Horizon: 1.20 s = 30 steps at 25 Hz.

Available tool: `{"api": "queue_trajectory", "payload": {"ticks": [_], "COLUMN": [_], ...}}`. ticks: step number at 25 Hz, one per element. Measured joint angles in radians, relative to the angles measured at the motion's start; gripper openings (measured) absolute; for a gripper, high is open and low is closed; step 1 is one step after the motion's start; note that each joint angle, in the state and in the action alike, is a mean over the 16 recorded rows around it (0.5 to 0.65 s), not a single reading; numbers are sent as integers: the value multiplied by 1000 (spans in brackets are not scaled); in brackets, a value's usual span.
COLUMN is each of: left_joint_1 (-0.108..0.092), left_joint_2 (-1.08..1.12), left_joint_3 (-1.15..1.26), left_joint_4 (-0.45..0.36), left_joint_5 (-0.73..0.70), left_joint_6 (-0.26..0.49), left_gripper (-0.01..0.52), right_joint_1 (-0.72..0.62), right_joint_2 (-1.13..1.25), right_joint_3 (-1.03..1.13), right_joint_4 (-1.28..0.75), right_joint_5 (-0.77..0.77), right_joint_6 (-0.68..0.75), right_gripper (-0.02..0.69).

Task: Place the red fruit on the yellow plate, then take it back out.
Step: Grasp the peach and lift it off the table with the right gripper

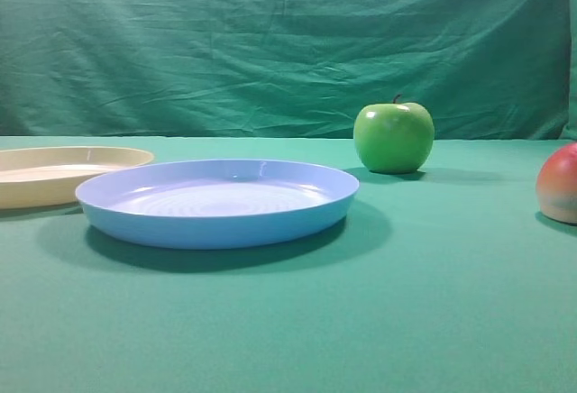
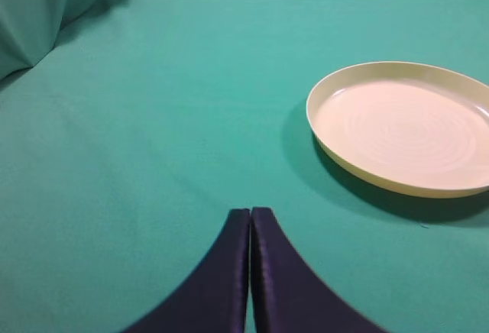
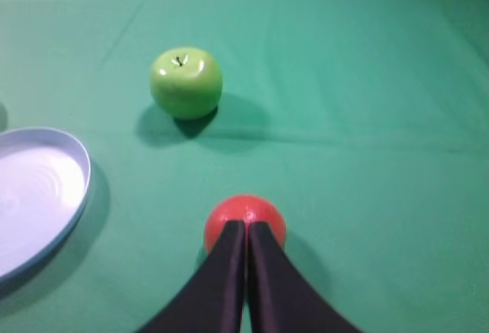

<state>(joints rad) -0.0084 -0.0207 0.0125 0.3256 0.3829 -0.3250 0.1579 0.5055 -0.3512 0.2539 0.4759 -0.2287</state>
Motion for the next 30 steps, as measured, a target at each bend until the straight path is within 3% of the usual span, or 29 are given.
{"api": "queue_trajectory", "payload": {"ticks": [6,15,19,23,30], "left_joint_1": [0,0,0,0,0], "left_joint_2": [0,0,0,0,0], "left_joint_3": [0,0,0,0,0], "left_joint_4": [0,0,0,0,0], "left_joint_5": [0,0,0,0,0], "left_joint_6": [0,0,0,0,0], "left_gripper": [0,0,0,0,0], "right_joint_1": [0,0,0,0,0], "right_joint_2": [138,337,425,530,757], "right_joint_3": [-8,-51,-103,-168,-286], "right_joint_4": [2,19,31,46,68], "right_joint_5": [65,100,101,107,108], "right_joint_6": [-40,-101,-108,-109,-116], "right_gripper": [121,473,599,660,670]}}
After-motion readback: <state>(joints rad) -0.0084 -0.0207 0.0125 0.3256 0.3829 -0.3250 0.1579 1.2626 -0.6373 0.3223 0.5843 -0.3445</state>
